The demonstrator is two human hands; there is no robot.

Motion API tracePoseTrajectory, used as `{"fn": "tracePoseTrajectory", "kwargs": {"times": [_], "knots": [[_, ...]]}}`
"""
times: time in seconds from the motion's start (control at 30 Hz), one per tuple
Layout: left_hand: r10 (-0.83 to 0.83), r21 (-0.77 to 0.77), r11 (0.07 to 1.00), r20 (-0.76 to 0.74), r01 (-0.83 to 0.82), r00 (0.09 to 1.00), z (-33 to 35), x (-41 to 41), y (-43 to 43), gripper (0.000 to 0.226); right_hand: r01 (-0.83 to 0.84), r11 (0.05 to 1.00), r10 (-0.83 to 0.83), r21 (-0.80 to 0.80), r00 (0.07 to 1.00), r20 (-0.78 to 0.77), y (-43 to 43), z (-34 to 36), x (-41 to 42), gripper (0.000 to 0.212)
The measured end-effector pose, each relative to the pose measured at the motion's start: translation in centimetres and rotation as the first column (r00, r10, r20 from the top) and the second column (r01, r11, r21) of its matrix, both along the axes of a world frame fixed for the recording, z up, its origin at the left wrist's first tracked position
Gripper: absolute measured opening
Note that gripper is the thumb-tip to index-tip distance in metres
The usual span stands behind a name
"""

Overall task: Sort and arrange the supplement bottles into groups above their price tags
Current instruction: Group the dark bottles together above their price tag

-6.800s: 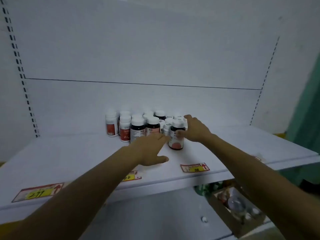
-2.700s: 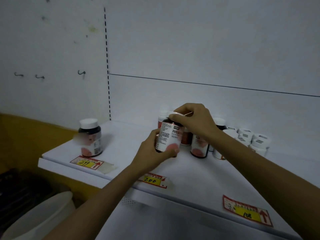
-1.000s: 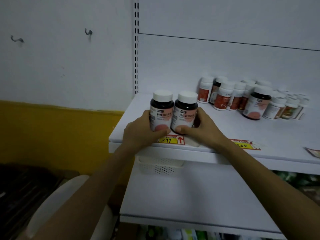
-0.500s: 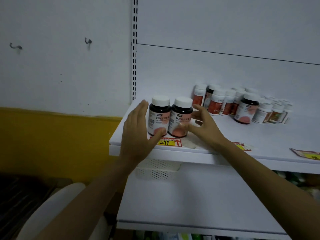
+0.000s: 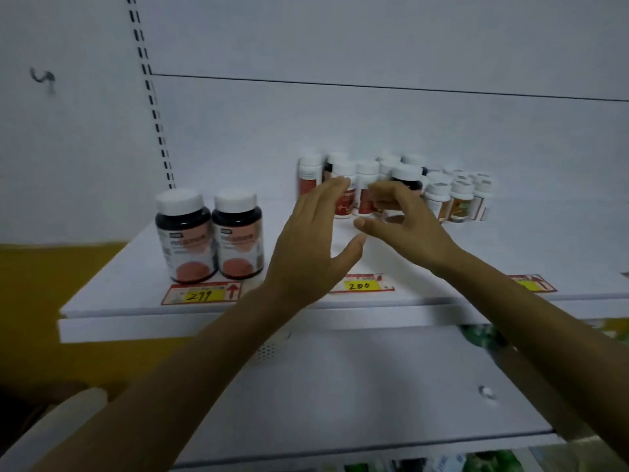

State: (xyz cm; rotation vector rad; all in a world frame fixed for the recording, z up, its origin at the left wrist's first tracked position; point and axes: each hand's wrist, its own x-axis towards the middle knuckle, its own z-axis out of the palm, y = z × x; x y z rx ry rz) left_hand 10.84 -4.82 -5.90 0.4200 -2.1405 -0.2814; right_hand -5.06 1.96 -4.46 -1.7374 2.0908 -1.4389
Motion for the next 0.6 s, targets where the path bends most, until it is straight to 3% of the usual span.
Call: {"fn": "tracePoseTrajectory", "kwargs": {"times": [0.13,0.27,0.4,0.6], "knots": [[-0.047,0.22,0.975,0.03,0.04,0.998,-0.4,-6.3,0.7,0.067,0.047,0.999,-0.047,0.001,0.998,0.052,2.0,-0.9,-6.6,0.038],[-0.061,0.416,0.909,0.113,0.009,0.992,0.2,-11.6,0.8,0.06,0.045,0.989,-0.057,0.138,0.995,0.081,2.0,-1.6,-11.6,0.046],[-0.068,0.554,0.832,0.098,0.003,0.993,0.3,-15.4,-0.2,0.055,-0.036,0.965,0.005,0.259,0.993,0.116,0.6,-1.8,-14.7,0.049],[0.018,0.661,0.746,0.11,-0.087,0.994,-1.4,-19.3,-2.5,0.066,-0.108,0.986,0.086,0.129,0.982,0.169,-1.0,-4.0,-17.0,0.042]]}}
